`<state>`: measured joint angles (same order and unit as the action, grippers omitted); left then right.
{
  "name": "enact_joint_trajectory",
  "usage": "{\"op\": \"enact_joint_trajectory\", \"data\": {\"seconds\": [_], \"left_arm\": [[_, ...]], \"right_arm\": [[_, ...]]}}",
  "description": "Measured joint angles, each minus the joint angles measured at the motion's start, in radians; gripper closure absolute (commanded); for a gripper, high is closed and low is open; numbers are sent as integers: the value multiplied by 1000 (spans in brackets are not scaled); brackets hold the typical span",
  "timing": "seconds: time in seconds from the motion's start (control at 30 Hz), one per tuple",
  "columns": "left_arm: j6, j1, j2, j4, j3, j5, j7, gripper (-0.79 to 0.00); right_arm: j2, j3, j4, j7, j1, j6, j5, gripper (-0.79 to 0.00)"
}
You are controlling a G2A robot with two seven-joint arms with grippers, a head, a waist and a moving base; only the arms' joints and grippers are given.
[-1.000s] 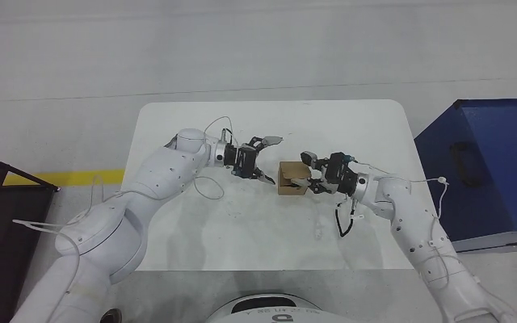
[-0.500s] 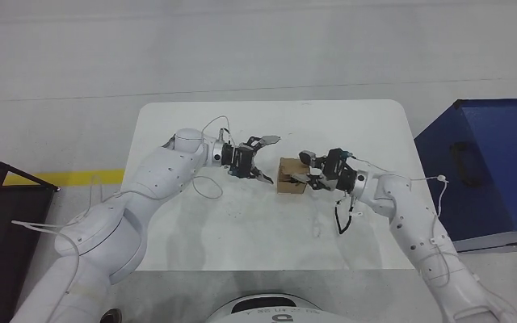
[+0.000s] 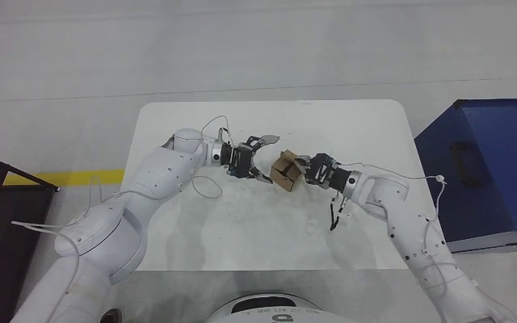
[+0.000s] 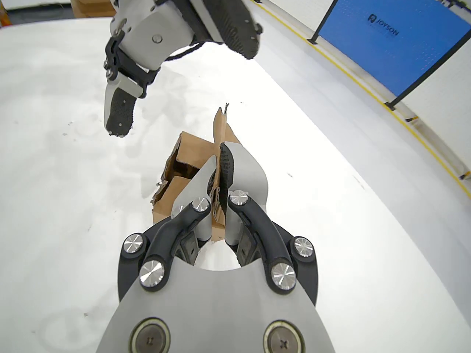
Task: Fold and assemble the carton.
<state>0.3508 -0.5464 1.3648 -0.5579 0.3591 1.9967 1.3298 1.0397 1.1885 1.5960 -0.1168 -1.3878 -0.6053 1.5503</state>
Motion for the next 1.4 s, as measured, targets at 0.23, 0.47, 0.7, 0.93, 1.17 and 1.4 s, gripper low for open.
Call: {"op": "enact_joint_trajectory", "data": {"seconds": [0.23, 0.47, 0.7, 0.93, 1.17, 1.4], "left_arm": [[-9, -3, -3, 9, 10, -1, 15, -785], [-21, -3, -13, 34, 30, -17, 45, -785], [-26, -10, -21, 35, 42, -17, 46, -785], [-22, -20, -28, 14, 48, -10, 54, -785], [-18, -26, -39, -7, 56, -2, 72, -785], [-19, -29, -50, -29, 61, 20, 55, -785]], "right_arm": [[-5, -12, 62, -14, -65, 83, 127, -785], [-10, 20, 39, -158, -82, -81, -63, -785], [-3, 70, -111, -275, -55, -148, -345, -785], [21, 3, -204, -155, 22, -54, -407, -785], [42, -63, -304, -7, 111, -151, -555, -785], [55, -101, -380, 113, 173, -203, -657, -693]]}}
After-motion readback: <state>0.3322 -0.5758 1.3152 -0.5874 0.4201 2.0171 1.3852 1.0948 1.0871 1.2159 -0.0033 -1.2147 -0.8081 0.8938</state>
